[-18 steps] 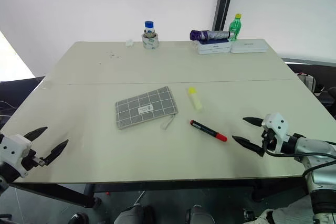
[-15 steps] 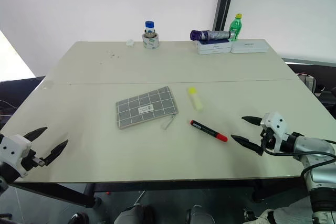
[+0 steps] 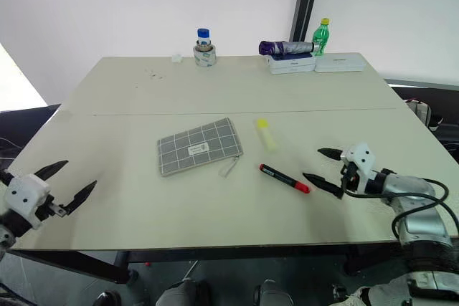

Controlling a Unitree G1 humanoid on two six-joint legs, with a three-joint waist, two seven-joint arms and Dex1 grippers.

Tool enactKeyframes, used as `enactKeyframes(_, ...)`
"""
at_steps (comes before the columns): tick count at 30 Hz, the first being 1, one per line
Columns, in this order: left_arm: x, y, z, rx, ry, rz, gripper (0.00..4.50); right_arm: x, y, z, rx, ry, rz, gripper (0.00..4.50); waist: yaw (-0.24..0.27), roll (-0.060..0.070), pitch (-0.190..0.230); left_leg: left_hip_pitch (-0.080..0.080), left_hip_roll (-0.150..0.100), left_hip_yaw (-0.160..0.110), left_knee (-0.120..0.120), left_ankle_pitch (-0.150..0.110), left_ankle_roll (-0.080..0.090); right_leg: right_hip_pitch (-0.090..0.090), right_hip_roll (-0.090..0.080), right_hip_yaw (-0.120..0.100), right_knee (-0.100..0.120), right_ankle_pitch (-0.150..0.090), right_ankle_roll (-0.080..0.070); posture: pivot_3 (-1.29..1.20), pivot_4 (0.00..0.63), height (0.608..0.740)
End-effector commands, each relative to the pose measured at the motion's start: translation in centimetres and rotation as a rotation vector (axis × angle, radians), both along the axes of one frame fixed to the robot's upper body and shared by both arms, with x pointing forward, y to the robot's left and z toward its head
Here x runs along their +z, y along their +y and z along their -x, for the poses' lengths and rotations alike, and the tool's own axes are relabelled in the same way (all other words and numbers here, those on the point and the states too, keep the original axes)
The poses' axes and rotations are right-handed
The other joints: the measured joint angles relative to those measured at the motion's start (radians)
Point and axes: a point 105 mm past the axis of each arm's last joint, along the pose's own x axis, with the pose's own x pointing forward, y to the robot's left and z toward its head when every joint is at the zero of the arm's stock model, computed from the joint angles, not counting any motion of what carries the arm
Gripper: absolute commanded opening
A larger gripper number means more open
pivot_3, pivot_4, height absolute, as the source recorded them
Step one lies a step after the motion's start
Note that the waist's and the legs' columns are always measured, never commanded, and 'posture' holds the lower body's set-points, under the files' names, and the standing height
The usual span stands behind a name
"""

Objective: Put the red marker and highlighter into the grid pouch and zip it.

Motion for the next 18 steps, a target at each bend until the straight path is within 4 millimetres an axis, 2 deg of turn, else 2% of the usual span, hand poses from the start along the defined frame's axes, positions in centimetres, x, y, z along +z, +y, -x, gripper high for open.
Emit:
enactKeyframes(1, 0.9, -0.1, -0.8, -0.019, -0.048, -0.087, 4.25, 1.9, 1.3, -1.2, -0.002, -0.066, -0.040, 4.44, 0.002, 0.000, 0.000, 0.000, 0.000, 0.000, 0.000, 0.000, 0.000, 0.000, 0.000, 0.000, 0.000, 0.000, 0.000, 0.00, 0.150, 0.740)
enactKeyframes(2, 0.9, -0.2, -1.0, -0.023, -0.055, -0.097, 4.25, 2.0, 1.6, -1.4, 0.002, -0.073, -0.046, 4.44, 0.002, 0.000, 0.000, 0.000, 0.000, 0.000, 0.000, 0.000, 0.000, 0.000, 0.000, 0.000, 0.000, 0.000, 0.000, 0.00, 0.150, 0.740)
enactKeyframes(5, 1.5, -1.4, -2.8, -0.077, -0.101, -0.217, 4.25, 2.5, 4.2, -2.8, 0.021, -0.121, -0.067, 3.61, 0.003, 0.000, 0.000, -0.001, 0.000, 0.000, 0.000, 0.000, 0.000, -0.001, 0.000, 0.000, 0.000, 0.000, 0.000, 0.00, 0.150, 0.740)
enactKeyframes(8, 1.5, -2.3, -4.1, -0.125, -0.129, -0.311, 4.25, 2.7, 6.0, -4.3, 0.013, -0.169, -0.055, 2.19, 0.001, 0.000, 0.000, -0.001, 0.000, 0.001, 0.000, 0.001, 0.000, 0.000, 0.001, 0.000, 0.001, 0.001, 0.000, 0.00, 0.150, 0.740)
enactKeyframes(10, 1.6, -3.2, -5.0, -0.169, -0.151, -0.352, 4.25, 2.8, 8.5, -5.4, 0.024, -0.214, -0.044, 1.00, 0.000, 0.000, 0.000, -0.003, 0.000, 0.003, 0.000, 0.001, 0.000, 0.001, 0.002, 0.000, 0.001, 0.001, 0.000, 0.00, 0.150, 0.740)
enactKeyframes(12, 1.5, -3.9, -5.7, -0.216, -0.170, -0.448, 4.25, 3.0, 10.4, -6.6, 0.006, -0.228, -0.056, 0.06, -0.002, 0.000, 0.000, -0.003, 0.000, 0.004, -0.001, 0.004, -0.004, -0.001, 0.002, 0.000, 0.002, 0.001, 0.000, 0.00, 0.150, 0.740)
enactKeyframes(15, 0.7, -4.9, -5.9, -0.308, -0.177, -0.565, 4.25, 2.8, 12.0, -7.9, -0.026, -0.260, 0.014, 0.06, -0.003, 0.000, 0.000, -0.004, 0.000, 0.006, -0.001, 0.005, -0.006, -0.002, 0.003, 0.001, 0.002, 0.001, 0.001, 0.00, 0.150, 0.740)
enactKeyframes(18, 0.1, -5.8, -5.9, -0.381, -0.190, -0.602, 4.25, 2.3, 12.6, -9.3, -0.085, -0.269, 0.071, 0.06, 0.000, 0.001, 0.000, -0.005, 0.000, 0.008, -0.002, 0.005, -0.006, -0.004, 0.003, 0.002, 0.002, 0.001, 0.001, 0.00, 0.150, 0.740)
